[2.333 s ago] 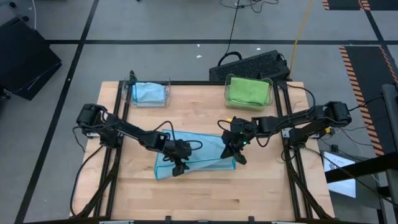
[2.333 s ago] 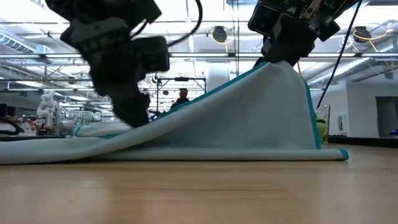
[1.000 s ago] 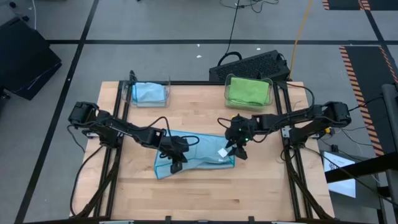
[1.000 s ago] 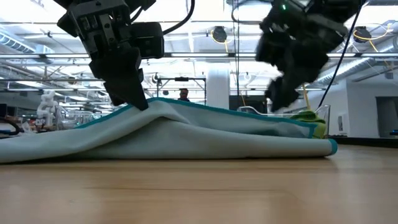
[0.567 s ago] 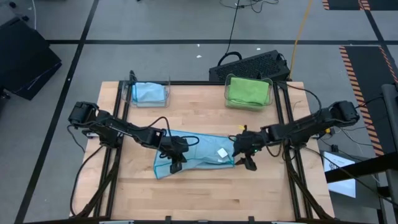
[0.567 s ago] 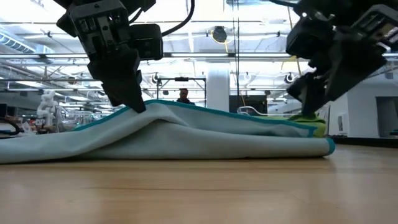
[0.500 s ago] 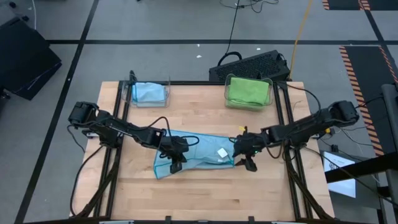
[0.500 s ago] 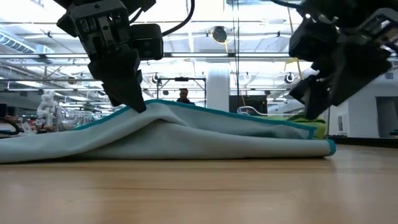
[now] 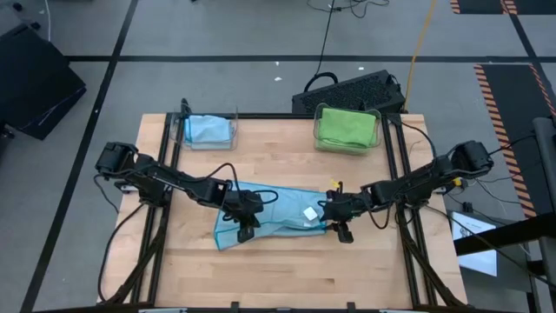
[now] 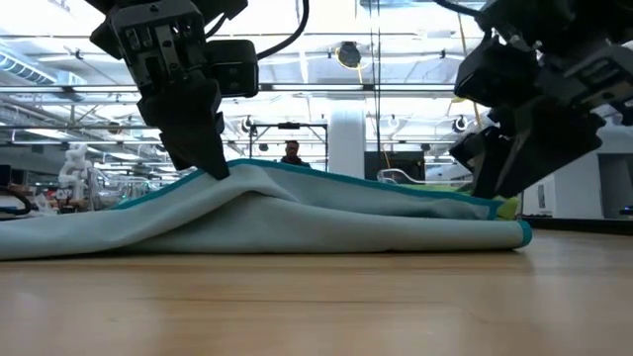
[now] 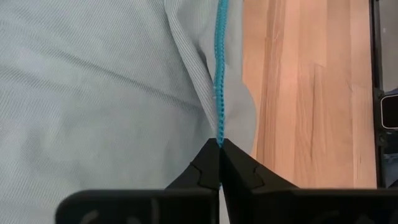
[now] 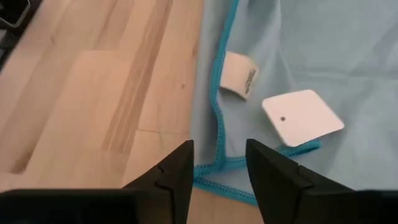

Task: Sort microfiber towel by color & place in baskets
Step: Fold the blue towel

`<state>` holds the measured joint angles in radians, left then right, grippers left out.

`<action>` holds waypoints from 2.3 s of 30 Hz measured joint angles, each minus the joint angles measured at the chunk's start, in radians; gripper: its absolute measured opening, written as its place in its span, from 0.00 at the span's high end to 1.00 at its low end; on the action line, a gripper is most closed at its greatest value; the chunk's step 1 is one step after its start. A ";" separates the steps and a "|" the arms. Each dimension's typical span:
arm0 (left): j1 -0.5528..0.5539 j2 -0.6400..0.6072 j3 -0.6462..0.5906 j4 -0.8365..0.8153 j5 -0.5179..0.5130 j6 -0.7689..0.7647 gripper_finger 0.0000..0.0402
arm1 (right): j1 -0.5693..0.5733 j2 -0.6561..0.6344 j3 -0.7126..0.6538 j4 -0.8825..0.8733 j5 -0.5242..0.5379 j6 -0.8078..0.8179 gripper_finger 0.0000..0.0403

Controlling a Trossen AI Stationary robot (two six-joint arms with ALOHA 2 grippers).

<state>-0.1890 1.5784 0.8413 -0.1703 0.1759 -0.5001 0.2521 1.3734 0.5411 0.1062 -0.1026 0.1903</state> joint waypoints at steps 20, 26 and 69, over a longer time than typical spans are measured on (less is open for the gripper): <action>0.000 0.001 0.000 0.000 0.004 -0.002 0.99 | 0.016 0.060 0.001 0.048 0.053 -0.083 0.80; 0.000 0.001 0.000 -0.001 0.004 -0.002 0.98 | 0.016 0.086 0.001 0.084 0.052 -0.079 0.83; -0.210 -0.177 -0.152 -0.342 -0.060 -0.078 0.33 | 0.029 -0.035 0.003 -0.128 0.050 0.007 1.00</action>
<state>-0.3992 1.4014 0.6891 -0.5120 0.1156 -0.5785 0.2810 1.3380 0.5442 -0.0223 -0.0525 0.1970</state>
